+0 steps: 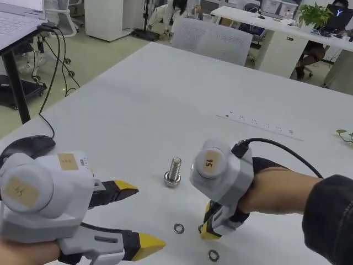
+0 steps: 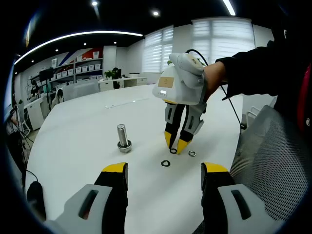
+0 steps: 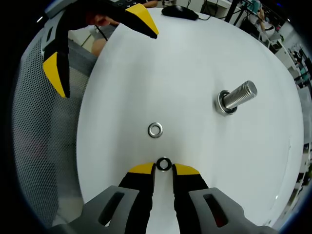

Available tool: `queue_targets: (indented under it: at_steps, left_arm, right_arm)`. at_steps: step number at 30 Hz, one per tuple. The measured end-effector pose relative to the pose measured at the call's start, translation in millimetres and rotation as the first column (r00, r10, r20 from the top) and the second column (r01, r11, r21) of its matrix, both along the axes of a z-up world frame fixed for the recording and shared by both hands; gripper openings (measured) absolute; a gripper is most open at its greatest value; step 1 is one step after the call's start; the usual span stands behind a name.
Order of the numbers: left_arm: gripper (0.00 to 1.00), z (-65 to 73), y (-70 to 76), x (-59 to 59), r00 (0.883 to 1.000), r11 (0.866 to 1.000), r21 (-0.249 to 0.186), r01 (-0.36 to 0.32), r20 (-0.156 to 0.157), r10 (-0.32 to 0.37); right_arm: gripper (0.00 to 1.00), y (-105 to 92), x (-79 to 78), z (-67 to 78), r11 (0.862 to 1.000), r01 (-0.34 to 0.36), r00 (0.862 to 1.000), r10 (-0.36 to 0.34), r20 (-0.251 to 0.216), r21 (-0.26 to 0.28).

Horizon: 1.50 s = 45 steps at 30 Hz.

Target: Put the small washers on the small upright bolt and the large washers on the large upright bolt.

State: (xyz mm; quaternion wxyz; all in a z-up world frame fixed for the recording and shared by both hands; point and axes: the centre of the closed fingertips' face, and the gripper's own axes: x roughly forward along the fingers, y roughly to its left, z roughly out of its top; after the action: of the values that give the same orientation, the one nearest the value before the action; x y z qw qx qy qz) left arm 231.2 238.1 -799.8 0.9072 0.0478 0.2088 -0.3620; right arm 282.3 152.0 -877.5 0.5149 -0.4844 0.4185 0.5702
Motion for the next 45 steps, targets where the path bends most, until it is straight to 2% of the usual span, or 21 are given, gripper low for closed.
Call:
queue_targets:
  at_steps: [15, 36, 45]
  left_arm:
    - [0.60, 0.4, -1.2, 2.3, 1.000, 1.000, -0.002, 0.000, -0.001, 0.000]
    - [0.60, -0.8, -1.8, 7.1, 1.000, 1.000, 0.000, 0.001, 0.000, -0.001]
    - [0.60, -0.8, -3.2, 6.5, 1.000, 1.000, -0.001, 0.005, 0.000, -0.005]
  right_arm:
    - [0.14, 0.0, 2.7, -0.5, 1.000, -0.014, 1.000, 0.014, 0.003, -0.014]
    - [0.13, -1.8, 6.2, -0.2, 1.000, 0.008, 1.000, -0.008, -0.001, -0.006]
    - [0.13, -4.0, 8.9, 15.3, 1.000, 0.016, 1.000, -0.016, 0.017, 0.016]
